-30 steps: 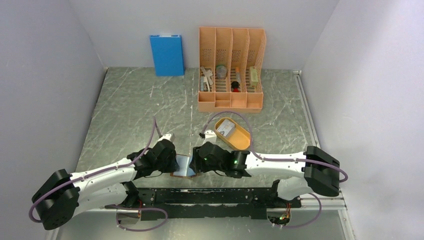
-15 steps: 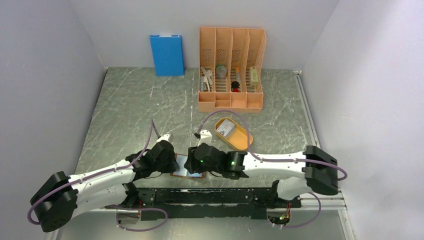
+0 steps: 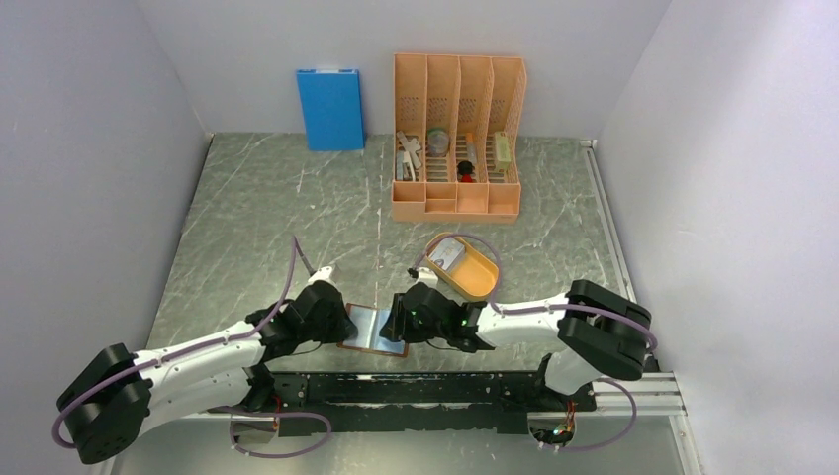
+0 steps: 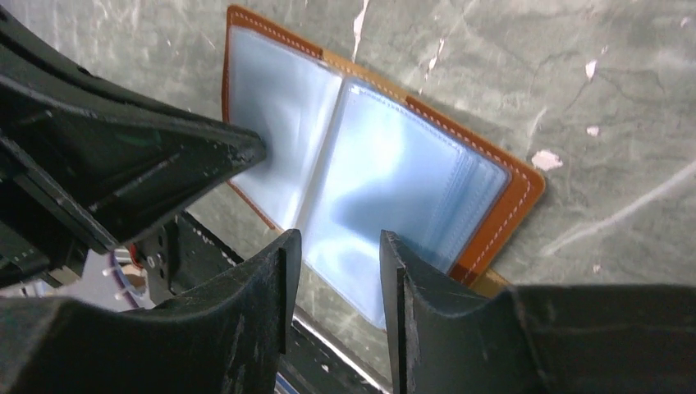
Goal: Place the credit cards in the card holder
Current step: Open the card holder at the center of the board.
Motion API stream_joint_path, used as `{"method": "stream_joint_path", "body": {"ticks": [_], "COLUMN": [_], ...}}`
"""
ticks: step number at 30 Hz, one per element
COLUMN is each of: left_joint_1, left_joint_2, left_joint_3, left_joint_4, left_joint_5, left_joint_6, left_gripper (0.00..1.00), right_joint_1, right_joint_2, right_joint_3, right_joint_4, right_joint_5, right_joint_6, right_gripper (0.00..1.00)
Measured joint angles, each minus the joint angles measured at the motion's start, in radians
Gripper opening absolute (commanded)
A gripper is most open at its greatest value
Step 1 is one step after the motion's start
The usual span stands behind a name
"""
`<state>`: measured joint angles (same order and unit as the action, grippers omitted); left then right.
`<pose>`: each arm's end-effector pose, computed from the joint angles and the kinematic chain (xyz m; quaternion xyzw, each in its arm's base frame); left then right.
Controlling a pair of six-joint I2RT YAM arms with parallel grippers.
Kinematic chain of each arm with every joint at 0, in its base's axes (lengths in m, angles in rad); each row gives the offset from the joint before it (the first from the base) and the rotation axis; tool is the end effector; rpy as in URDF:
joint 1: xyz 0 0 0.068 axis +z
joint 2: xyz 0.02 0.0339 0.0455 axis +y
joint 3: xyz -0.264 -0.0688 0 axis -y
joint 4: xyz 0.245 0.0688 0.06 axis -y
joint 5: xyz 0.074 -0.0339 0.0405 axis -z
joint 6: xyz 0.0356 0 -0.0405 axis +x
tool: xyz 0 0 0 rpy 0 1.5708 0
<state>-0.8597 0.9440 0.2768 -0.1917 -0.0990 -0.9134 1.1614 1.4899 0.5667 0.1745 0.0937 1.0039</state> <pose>0.1112 -0.1236 0.1400 -0.0424 0.9354 -0.2404 0.2559 0.1123 0.2505 0.1429 -0.0534 0.9143 0.3324 0.2251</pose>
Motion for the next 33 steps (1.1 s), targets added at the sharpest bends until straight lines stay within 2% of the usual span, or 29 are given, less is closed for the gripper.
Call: {"method": "stream_joint_path", "body": {"ticks": [4,9,15,18,21,26,33], "left_joint_1": [0.000,0.000,0.000,0.000,0.000,0.000,0.000], "left_joint_2": [0.006,0.048,0.104,0.111,0.111,0.111,0.111], "left_joint_3": [-0.006,0.013,0.054,0.058,0.058,0.058,0.059], "left_joint_4": [0.034,0.055,0.049,0.049,0.049,0.049,0.048], "left_joint_5": [0.002,-0.012,-0.041,-0.047,-0.048,-0.050,-0.051], "left_joint_6": [-0.007,-0.011,-0.010,-0.010,-0.011,-0.011,-0.011], "left_gripper": [0.05,0.05,0.05,0.05,0.05,0.05,0.05], "right_joint_1": [-0.037,-0.144,-0.194,-0.148,-0.025,0.155,0.178], "right_joint_2": [0.030,0.035,0.038,-0.023,-0.105,-0.182,-0.085], "right_joint_3": [-0.001,-0.002,0.064,0.091,0.165,0.229,0.146], "right_joint_4": [0.056,0.074,-0.036,-0.145,-0.239,-0.266,-0.262], "right_joint_5": [-0.014,-0.021,0.006,0.051,0.094,0.114,0.061], "right_joint_6": [0.010,-0.018,-0.116,-0.159,-0.203,-0.241,-0.237], "right_gripper": [0.44,0.44,0.45,0.47,0.47,0.43,0.41]}}
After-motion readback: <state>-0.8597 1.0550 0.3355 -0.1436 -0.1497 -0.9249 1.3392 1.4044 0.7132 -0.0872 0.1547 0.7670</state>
